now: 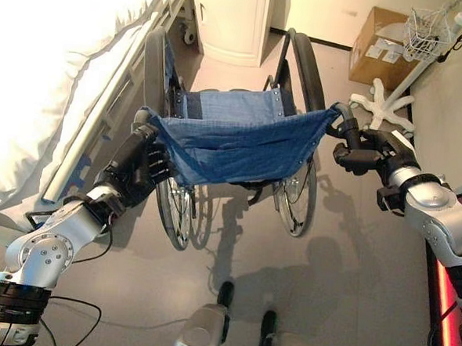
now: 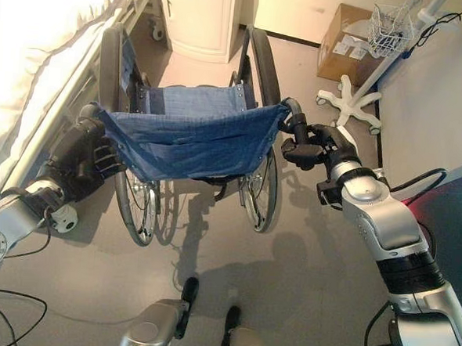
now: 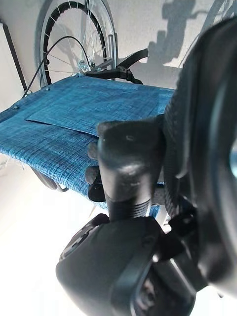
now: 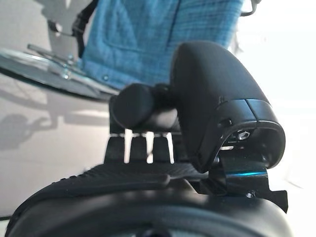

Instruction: Push the wheelchair next to the bed

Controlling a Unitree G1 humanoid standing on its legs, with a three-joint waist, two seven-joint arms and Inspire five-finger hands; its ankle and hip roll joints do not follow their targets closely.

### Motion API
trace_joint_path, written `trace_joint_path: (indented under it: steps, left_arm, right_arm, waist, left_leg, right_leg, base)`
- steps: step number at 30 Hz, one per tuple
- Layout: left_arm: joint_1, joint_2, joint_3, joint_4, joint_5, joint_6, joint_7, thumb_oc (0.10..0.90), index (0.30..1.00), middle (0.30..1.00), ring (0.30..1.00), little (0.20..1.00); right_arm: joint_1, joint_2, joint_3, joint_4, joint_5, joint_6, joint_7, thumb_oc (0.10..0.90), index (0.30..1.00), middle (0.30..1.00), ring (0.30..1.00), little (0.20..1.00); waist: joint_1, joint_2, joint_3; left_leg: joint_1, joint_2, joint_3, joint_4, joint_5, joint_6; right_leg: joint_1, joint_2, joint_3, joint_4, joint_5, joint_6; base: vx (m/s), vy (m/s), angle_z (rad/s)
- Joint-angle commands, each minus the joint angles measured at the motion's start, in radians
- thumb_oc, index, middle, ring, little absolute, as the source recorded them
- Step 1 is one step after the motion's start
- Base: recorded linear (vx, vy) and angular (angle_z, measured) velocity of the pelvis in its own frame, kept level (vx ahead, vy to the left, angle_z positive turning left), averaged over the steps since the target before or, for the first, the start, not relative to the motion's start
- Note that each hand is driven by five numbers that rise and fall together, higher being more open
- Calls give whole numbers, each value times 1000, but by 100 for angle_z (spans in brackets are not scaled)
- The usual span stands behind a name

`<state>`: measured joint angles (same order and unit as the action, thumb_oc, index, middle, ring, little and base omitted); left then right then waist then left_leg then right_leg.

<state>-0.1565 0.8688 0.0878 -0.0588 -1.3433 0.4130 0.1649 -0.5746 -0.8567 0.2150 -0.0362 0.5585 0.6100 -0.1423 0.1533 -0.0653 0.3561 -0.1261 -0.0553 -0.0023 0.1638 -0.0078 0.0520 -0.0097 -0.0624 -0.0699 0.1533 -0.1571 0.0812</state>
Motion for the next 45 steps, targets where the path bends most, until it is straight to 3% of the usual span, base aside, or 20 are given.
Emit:
trace_joint_path:
  steps: [1, 5, 8, 11, 14, 17, 18, 22, 25, 28, 31, 35, 36, 40, 45]
  left_arm:
    - [-87, -3, 86, -15, 8, -151, -9, 400, 300, 300, 300, 300]
    - [-81, -6, 92, 34, 7, -142, 1, 400, 300, 300, 300, 300]
    - [-83, -16, 95, 110, -12, -165, -47, 400, 300, 300, 300, 300]
    - [-79, -55, 83, 131, 25, -173, -82, 400, 300, 300, 300, 300]
    - [-65, -80, 71, 117, 48, -171, -92, 400, 300, 300, 300, 300]
    - [-51, -87, 76, 107, 55, -158, -99, 400, 300, 300, 300, 300]
    - [-50, -84, 85, 110, 58, -147, -107, 400, 300, 300, 300, 300]
    - [-79, -50, 88, 144, 37, -121, -127, 400, 300, 300, 300, 300]
    - [-131, -27, 62, 179, 39, -99, -146, 400, 300, 300, 300, 300]
    - [-158, -8, 50, 198, 31, -87, -155, 400, 300, 300, 300, 300]
    - [-174, 9, 51, 201, 16, -70, -148, 400, 300, 300, 300, 300]
    - [-173, 10, 44, 172, -1, -92, -107, 400, 300, 300, 300, 300]
    - [-178, 9, 37, 168, -13, -125, -92, 400, 300, 300, 300, 300]
    - [-189, -2, 32, 149, -6, -151, -71, 400, 300, 300, 300, 300]
    - [-196, -4, 12, 120, 1, -142, -39, 400, 300, 300, 300, 300]
  right_arm:
    - [-69, -94, 31, -162, 32, -142, 40, 400, 300, 300, 300, 300]
    - [-80, -90, 57, -148, 21, -150, 55, 400, 300, 300, 300, 300]
    - [-142, -79, 99, -115, 21, -141, 53, 400, 300, 300, 300, 300]
    - [-179, -57, 138, -94, 16, -129, 35, 400, 300, 300, 300, 300]
    - [-145, -59, 137, -106, 14, -126, 25, 400, 300, 300, 300, 300]
    - [-92, -54, 115, -106, 0, -142, 35, 400, 300, 300, 300, 300]
    - [-86, -50, 111, -97, 0, -147, 40, 400, 300, 300, 300, 300]
    - [-60, -49, 102, -95, -7, -152, 41, 400, 300, 300, 300, 300]
    - [-60, -46, 93, -70, 9, -166, 16, 400, 300, 300, 300, 300]
    - [-41, -40, 81, -70, 11, -172, 8, 400, 300, 300, 300, 300]
    - [-23, -35, 71, -79, 5, -168, 18, 400, 300, 300, 300, 300]
    - [-12, -31, 62, -86, -16, -180, 27, 400, 300, 300, 300, 300]
    - [-23, -31, 61, -83, -27, -197, 33, 400, 300, 300, 300, 300]
    - [-63, -21, 66, -85, -29, -192, 24, 400, 300, 300, 300, 300]
    - [-73, -30, 64, -76, -6, -169, 14, 400, 300, 300, 300, 300]
  waist:
    - [-72, -32, -82]
    - [-75, -20, -92]
    - [-74, 6, -108]
    - [-63, 34, -113]
    - [-54, 57, -112]
    - [-42, 66, -110]
    - [-37, 57, -117]
    - [-23, 43, -140]
    - [-18, 36, -149]
    - [-24, 38, -148]
    - [-26, 38, -153]
    - [-33, 43, -139]
    - [-44, 43, -120]
    - [-52, 39, -87]
    - [-46, 22, -101]
  left_leg:
    - [-58, 50, 10, 450, -8, -65]
    - [-37, 68, 28, 376, 10, -78]
    - [25, 97, 46, 168, 55, -99]
    - [22, 127, 68, -18, 139, -138]
    - [-26, 164, 97, -112, 255, -175]
    - [-66, 163, 87, -109, 291, -185]
    - [-61, 142, 92, -112, 229, -163]
    - [-60, 98, 95, -69, 149, -129]
    - [-51, 62, 90, -38, 107, -97]
    - [-30, 37, 77, -32, 84, -64]
    - [-6, 20, 77, -40, 68, -46]
    - [32, 18, 66, -51, 53, -53]
    - [43, 15, 66, -56, 43, -53]
    - [47, 26, 66, -61, 32, -49]
    - [54, 29, 61, -95, 39, -53]
  right_leg:
    - [-56, 6, -65, -86, 221, -39]
    - [-17, 18, -95, -98, 211, -40]
    - [7, 32, -125, -101, 187, -39]
    - [50, 53, -145, -110, 151, -43]
    - [110, 78, -157, -116, 111, -57]
    - [153, 84, -153, -108, 81, -66]
    - [163, 71, -147, -100, 70, -59]
    - [182, 42, -163, -58, 44, -39]
    - [173, 25, -168, 21, 20, -27]
    - [119, 4, -160, 161, 48, 1]
    - [80, -19, -159, 216, 68, 20]
    - [50, -58, -164, 77, 90, 18]
    - [15, -74, -147, -1, 142, 28]
    - [-11, -69, -108, -62, 198, 44]
    - [17, -69, -115, -142, 227, 50]
  base:
    - [241, -146, 11]
    - [298, -51, 31]
    - [256, 91, 10]
    - [263, 130, -3]
    - [315, 119, 7]
    - [356, 143, 6]
    - [319, 159, -1]
    - [252, 160, -3]
    - [257, 194, 1]
    - [164, 165, 4]
    - [124, 129, 9]
    - [16, 15, -6]
    - [-93, -47, -5]
    - [-80, -105, -1]
    - [2, -83, 6]
